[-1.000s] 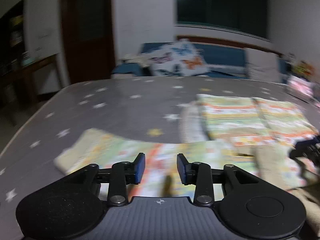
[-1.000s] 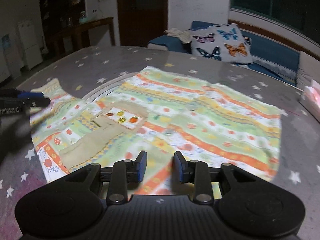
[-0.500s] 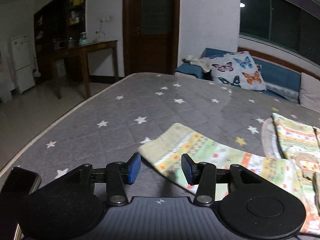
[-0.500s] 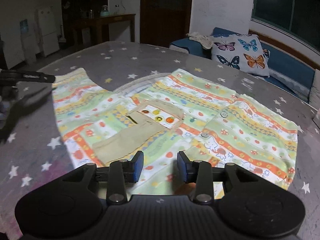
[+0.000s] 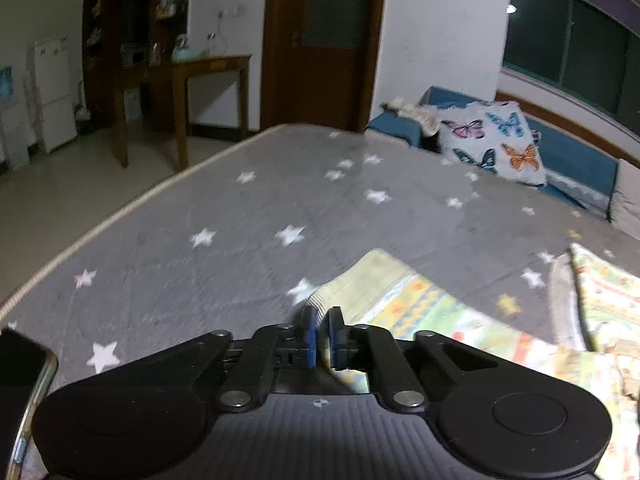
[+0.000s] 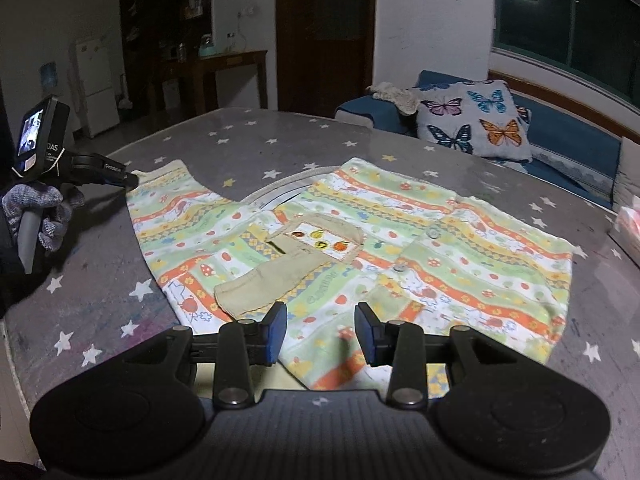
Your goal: Fold clothes
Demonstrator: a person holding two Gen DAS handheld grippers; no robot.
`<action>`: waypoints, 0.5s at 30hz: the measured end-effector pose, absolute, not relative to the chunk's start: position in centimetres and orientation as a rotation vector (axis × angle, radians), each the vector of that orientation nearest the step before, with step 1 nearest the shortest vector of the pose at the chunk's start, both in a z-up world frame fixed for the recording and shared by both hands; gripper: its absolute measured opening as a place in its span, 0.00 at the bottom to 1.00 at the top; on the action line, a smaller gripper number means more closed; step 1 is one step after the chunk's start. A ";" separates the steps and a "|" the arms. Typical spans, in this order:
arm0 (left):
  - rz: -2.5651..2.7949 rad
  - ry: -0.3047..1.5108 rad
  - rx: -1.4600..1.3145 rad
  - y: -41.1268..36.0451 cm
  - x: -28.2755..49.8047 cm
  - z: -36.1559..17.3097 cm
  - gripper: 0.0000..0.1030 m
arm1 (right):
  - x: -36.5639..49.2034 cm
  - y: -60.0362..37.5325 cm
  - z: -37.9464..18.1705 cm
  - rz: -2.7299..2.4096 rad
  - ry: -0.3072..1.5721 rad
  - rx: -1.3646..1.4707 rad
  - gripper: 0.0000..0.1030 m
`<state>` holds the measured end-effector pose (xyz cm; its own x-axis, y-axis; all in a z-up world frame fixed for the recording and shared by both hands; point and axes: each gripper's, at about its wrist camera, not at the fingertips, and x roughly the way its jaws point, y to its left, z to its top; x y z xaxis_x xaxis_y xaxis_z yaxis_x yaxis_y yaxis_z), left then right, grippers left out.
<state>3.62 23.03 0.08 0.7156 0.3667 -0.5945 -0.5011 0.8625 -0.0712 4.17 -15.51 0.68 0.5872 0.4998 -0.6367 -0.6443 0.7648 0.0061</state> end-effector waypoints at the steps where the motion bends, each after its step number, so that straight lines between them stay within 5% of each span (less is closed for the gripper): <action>1: 0.458 0.584 -0.231 22.2 3.5 0.9 0.05 | 4.1 -15.9 0.7 0.665 0.663 -0.225 0.36; 15: -0.190 0.435 -0.147 1.6 3.6 8.7 0.05 | 3.8 -25.4 0.6 0.459 0.640 -0.057 0.36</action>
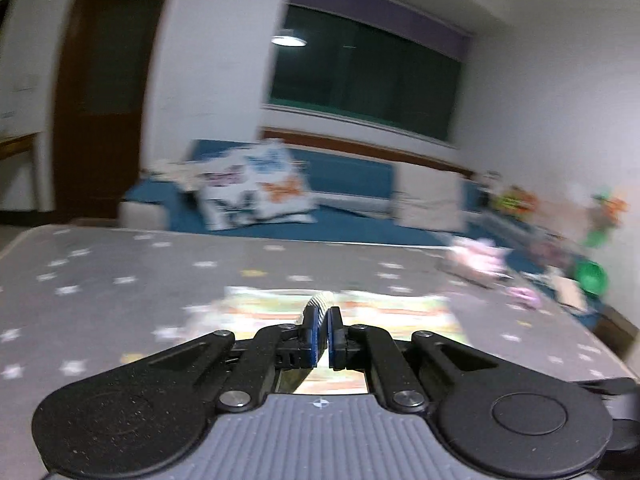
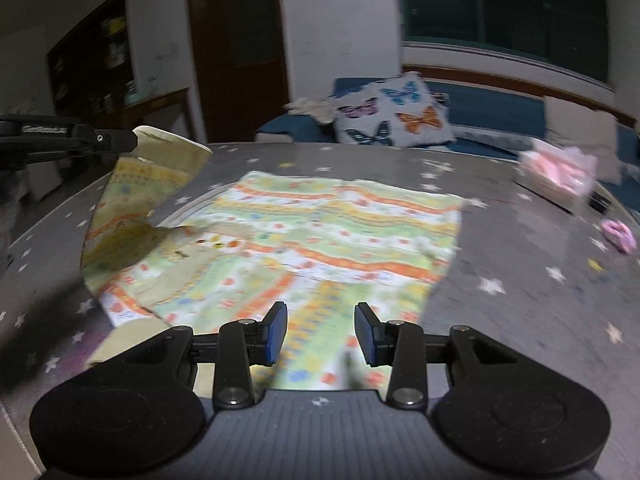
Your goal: Fold clothes
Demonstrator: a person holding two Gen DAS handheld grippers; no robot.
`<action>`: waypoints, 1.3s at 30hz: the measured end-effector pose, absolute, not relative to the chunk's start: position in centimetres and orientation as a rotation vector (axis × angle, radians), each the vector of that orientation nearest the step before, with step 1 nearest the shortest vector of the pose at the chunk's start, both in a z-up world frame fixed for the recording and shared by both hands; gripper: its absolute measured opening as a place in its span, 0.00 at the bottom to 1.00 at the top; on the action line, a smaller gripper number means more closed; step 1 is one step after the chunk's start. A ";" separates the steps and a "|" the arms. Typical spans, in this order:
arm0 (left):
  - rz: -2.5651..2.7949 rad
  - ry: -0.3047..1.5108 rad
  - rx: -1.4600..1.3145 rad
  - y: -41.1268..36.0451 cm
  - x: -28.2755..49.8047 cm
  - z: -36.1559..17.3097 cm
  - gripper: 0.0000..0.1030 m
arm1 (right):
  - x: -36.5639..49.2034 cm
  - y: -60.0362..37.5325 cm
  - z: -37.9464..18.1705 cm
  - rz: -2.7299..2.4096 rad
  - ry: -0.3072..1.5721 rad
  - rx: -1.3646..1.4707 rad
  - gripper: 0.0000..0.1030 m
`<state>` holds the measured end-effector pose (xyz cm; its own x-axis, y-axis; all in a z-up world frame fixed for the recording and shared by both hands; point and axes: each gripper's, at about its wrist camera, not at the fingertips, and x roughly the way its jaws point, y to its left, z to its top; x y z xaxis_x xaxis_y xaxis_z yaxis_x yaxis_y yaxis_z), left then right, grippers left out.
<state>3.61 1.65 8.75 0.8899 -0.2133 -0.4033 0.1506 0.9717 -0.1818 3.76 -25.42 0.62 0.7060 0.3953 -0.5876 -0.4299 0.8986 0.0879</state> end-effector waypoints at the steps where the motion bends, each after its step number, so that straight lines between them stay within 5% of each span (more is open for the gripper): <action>1: -0.226 0.445 -0.141 0.4 3.7 8.5 0.05 | 3.7 -26.1 0.6 0.444 0.638 -0.048 0.36; 11: -0.489 0.606 -0.027 -7.6 3.4 4.2 0.09 | 3.5 -29.5 0.3 0.407 0.646 0.042 0.36; 23: -0.196 0.629 -0.007 2.5 4.5 3.4 0.10 | 7.1 -24.4 -1.3 0.499 0.727 0.031 0.34; 30: -0.107 0.682 -0.004 6.3 5.8 1.4 0.10 | 8.6 -22.7 -2.6 0.470 0.758 -0.003 0.09; 39: -0.151 0.681 0.063 5.1 8.4 -0.5 0.11 | 8.4 -21.9 -2.5 0.429 0.746 -0.088 0.05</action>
<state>8.36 5.07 -0.51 0.7668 -0.1186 -0.6308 0.1595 0.9872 0.0082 8.37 -21.94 -2.51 0.6519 0.3470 -0.6743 -0.4086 0.9098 0.0732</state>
